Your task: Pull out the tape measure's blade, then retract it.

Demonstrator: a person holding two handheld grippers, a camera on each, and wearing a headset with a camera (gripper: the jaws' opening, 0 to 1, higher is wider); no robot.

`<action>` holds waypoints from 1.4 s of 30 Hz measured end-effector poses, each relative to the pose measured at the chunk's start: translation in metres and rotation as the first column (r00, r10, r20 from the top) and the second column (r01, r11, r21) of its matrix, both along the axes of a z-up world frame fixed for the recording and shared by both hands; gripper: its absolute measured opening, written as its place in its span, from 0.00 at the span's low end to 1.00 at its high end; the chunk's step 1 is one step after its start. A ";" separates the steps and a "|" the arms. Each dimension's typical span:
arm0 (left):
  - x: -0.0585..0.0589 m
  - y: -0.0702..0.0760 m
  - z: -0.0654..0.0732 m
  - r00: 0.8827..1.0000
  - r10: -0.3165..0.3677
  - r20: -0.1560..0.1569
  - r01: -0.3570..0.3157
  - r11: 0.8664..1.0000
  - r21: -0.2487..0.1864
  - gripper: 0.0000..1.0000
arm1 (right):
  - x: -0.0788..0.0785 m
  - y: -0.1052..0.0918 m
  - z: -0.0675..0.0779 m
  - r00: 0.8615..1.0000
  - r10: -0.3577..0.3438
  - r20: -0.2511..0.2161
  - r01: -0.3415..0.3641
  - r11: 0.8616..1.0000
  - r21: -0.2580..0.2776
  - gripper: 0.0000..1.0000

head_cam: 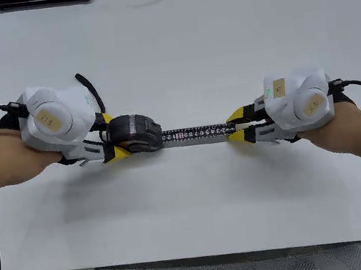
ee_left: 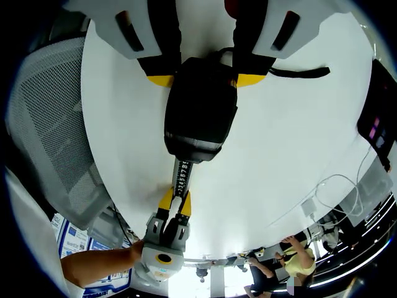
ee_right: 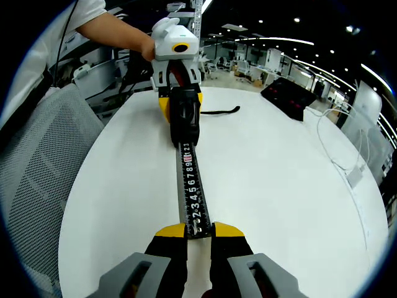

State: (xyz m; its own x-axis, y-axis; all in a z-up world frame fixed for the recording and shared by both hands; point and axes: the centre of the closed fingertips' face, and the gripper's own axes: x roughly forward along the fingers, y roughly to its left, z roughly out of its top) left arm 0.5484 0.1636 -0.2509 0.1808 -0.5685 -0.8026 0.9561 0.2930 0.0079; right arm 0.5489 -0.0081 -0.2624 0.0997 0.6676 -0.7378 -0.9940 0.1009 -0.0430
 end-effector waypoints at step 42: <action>0.000 0.000 -0.001 1.000 -0.005 -0.002 0.005 1.000 0.005 0.27 | -0.001 -0.034 -0.001 1.000 -0.025 0.010 0.025 0.999 -0.047 0.09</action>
State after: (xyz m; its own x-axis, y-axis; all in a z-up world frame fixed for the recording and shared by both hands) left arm 0.5485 0.1633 -0.2515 0.1762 -0.5652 -0.8059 0.9577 0.2877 0.0076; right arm 0.5478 -0.0420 -0.2634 0.1229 0.6290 -0.7677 -0.9907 0.1233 -0.0576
